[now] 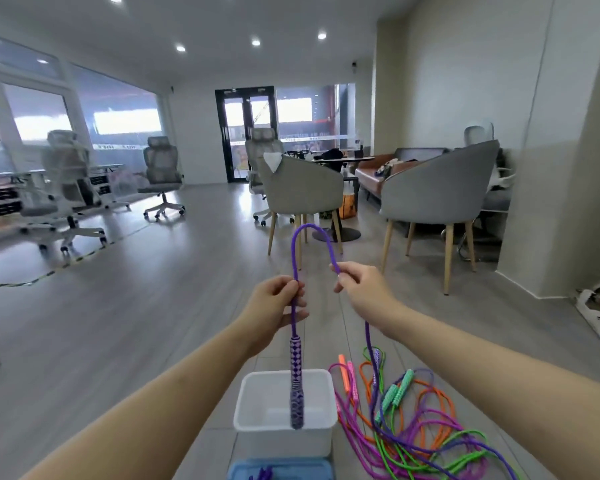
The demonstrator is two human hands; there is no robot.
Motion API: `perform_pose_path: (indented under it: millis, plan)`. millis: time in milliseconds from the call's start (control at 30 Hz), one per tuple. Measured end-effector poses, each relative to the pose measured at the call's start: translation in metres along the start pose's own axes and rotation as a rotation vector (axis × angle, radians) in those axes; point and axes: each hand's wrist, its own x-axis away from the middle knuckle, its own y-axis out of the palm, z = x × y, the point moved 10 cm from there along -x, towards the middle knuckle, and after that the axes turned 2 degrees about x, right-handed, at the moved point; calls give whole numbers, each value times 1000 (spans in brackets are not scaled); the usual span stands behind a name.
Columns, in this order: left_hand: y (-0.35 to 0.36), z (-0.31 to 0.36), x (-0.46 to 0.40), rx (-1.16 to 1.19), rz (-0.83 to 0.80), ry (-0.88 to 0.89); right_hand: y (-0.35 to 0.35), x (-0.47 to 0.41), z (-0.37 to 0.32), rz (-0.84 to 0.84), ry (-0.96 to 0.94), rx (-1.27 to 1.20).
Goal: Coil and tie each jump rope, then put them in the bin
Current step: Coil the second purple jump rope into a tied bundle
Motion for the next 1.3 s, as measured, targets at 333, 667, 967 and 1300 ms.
perform_pose_path:
  millis: [333,667,967,1300]
  plan:
    - [-38,19,9,43,90,34,6,4,5,192,94,-276]
    - [-54,-8,15,53,111,-83,44,20,-11,83,12,-195]
    - [-23,-35,13,249,-10,-180,66,29,-16,-31,-64,-236]
    - [-43,0,-4,482,124,-80,56,30,2,-141,-153,-61]
